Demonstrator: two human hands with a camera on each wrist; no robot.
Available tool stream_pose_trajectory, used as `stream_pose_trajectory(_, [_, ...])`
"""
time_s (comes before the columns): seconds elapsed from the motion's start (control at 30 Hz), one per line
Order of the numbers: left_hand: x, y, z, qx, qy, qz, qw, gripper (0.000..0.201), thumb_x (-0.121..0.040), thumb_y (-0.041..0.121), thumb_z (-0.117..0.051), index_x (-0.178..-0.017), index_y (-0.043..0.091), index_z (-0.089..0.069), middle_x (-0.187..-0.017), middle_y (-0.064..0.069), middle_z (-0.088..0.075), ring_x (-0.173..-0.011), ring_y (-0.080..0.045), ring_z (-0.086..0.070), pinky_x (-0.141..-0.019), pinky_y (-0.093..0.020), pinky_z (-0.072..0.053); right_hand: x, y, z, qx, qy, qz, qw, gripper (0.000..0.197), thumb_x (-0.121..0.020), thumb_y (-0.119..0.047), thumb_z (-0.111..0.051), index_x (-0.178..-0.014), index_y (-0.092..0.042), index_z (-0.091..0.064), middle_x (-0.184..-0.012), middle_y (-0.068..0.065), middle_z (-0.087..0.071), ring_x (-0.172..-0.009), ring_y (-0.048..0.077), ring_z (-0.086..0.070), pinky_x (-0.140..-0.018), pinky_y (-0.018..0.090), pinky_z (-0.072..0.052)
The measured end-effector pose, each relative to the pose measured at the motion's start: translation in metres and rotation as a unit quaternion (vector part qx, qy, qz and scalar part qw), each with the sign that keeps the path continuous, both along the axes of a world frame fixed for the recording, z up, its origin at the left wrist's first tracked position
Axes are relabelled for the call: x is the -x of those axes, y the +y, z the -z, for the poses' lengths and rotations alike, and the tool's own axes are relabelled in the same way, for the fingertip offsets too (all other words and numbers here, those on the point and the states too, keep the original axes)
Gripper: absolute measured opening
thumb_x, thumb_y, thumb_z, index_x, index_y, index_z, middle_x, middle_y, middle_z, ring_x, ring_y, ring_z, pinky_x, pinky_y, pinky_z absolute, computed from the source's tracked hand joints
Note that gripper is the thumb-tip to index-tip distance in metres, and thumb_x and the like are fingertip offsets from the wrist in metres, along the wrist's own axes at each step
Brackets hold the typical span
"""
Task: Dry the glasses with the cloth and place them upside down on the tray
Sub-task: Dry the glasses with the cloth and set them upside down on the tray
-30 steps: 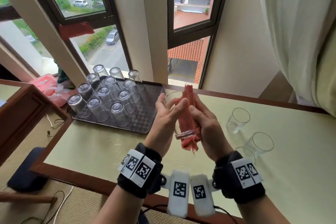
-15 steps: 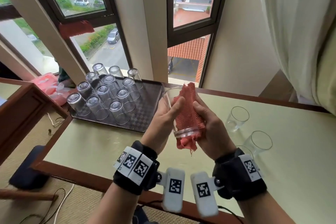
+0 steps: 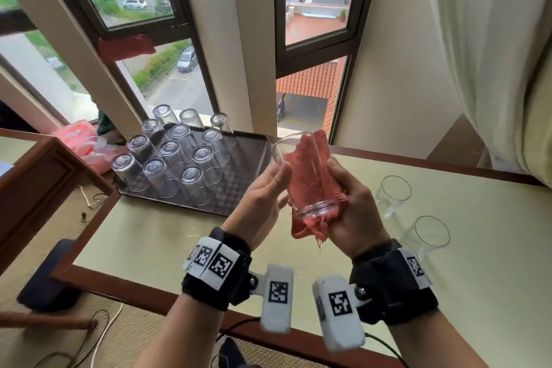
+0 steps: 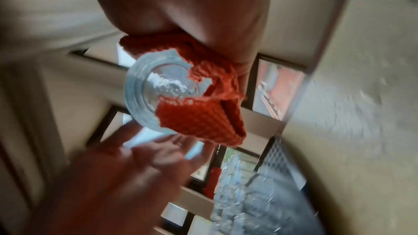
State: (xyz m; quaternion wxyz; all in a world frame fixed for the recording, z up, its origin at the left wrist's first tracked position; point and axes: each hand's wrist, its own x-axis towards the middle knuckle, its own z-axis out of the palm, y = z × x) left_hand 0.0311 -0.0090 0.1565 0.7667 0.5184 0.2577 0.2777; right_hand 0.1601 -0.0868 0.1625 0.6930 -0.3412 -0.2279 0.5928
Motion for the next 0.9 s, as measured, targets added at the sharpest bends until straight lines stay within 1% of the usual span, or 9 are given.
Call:
stream_pose_trajectory(0.07, [0.003,0.004,0.002,0.006,0.002,-0.02,1.0,0.07,-0.086,0.039,-0.063,-0.147,0.012,-0.04,-0.138,-0.003,-0.061,-0.129,-0.021,-0.055,-0.113,-0.046,-0.034,0.001,0.004,0.002,0.012,-0.096,0.025,0.995,0.049,-0.099,-0.027,-0.044,-0.147,-0.02,-0.043,-0.133,0.01,-0.064,-0.115,0.028,-0.066,-0.086,0.037,-0.059])
stream_pose_trajectory(0.17, [-0.001,0.002,-0.002,0.006,-0.009,-0.021,1.0,0.077,-0.088,0.025,-0.062,-0.15,0.002,-0.021,-0.132,-0.005,-0.064,-0.122,-0.013,-0.061,-0.101,-0.037,-0.045,0.01,0.008,0.008,0.019,-0.215,0.043,0.976,0.049,-0.106,-0.018,-0.039,-0.154,-0.026,-0.034,-0.141,0.005,-0.058,-0.121,0.022,-0.063,-0.092,0.031,-0.056])
stream_pose_trajectory(0.33, [0.001,0.001,-0.001,0.013,0.001,-0.018,1.0,0.084,-0.081,0.059,-0.068,-0.141,0.004,-0.045,-0.134,-0.019,-0.059,-0.126,-0.035,-0.055,-0.11,-0.051,-0.041,0.012,0.005,0.008,0.002,-0.03,-0.018,0.999,0.048,-0.101,-0.027,-0.039,-0.147,-0.02,-0.044,-0.138,0.011,-0.06,-0.121,0.028,-0.062,-0.098,0.043,-0.053])
stream_pose_trajectory(0.4, [0.007,0.006,0.001,0.006,0.013,0.007,1.0,0.089,-0.075,0.067,-0.068,-0.14,0.009,-0.052,-0.138,-0.015,-0.059,-0.129,-0.029,-0.053,-0.113,-0.049,-0.032,0.007,0.003,0.006,0.005,0.021,-0.018,1.0,0.051,-0.097,-0.03,-0.041,-0.146,-0.018,-0.046,-0.134,0.013,-0.063,-0.117,0.03,-0.064,-0.097,0.046,-0.054])
stream_pose_trajectory(0.53, [0.012,0.017,-0.001,0.036,-0.013,-0.007,0.999,0.052,-0.084,0.025,-0.064,-0.128,0.002,-0.047,-0.122,-0.008,-0.067,-0.114,-0.019,-0.059,-0.101,-0.039,-0.04,0.011,0.007,0.005,0.014,-0.172,0.015,0.985,0.047,-0.103,-0.024,-0.043,-0.15,-0.03,-0.039,-0.136,0.003,-0.062,-0.117,0.021,-0.065,-0.088,0.033,-0.058])
stream_pose_trajectory(0.63, [0.004,0.008,-0.008,0.031,-0.026,-0.029,0.999,0.063,-0.086,0.032,-0.066,-0.135,0.001,-0.042,-0.114,-0.004,-0.068,-0.109,-0.017,-0.063,-0.091,-0.032,-0.051,0.018,0.01,0.008,0.008,-0.204,0.02,0.979,0.045,-0.106,-0.016,-0.037,-0.147,-0.034,-0.037,-0.134,-0.005,-0.062,-0.119,0.017,-0.064,-0.093,0.03,-0.055])
stream_pose_trajectory(0.7, [0.002,0.003,-0.01,0.021,-0.019,-0.043,0.999,0.079,-0.081,0.05,-0.074,-0.135,-0.001,-0.047,-0.114,-0.011,-0.065,-0.106,-0.024,-0.062,-0.095,-0.042,-0.052,0.019,0.008,0.004,0.01,-0.126,-0.009,0.992,0.043,-0.104,-0.024,-0.037,-0.146,-0.027,-0.044,-0.135,0.003,-0.063,-0.123,0.024,-0.062,-0.098,0.038,-0.054])
stream_pose_trajectory(0.8, [0.006,0.002,-0.01,0.021,-0.029,-0.001,0.999,0.084,-0.079,0.063,-0.067,-0.138,0.005,-0.053,-0.126,-0.023,-0.054,-0.114,-0.037,-0.049,-0.107,-0.064,-0.033,0.012,0.005,0.001,0.013,-0.012,-0.031,0.999,0.046,-0.096,-0.032,-0.042,-0.139,-0.018,-0.053,-0.128,0.01,-0.067,-0.117,0.03,-0.064,-0.094,0.043,-0.055])
stream_pose_trajectory(0.9, [0.01,0.009,-0.006,0.041,-0.02,-0.013,0.999,0.066,-0.087,0.043,-0.066,-0.134,0.001,-0.048,-0.136,-0.024,-0.056,-0.13,-0.04,-0.049,-0.117,-0.063,-0.024,0.011,0.006,0.0,0.018,-0.096,0.001,0.995,0.047,-0.1,-0.027,-0.039,-0.147,-0.024,-0.044,-0.133,0.005,-0.065,-0.115,0.022,-0.067,-0.088,0.034,-0.058])
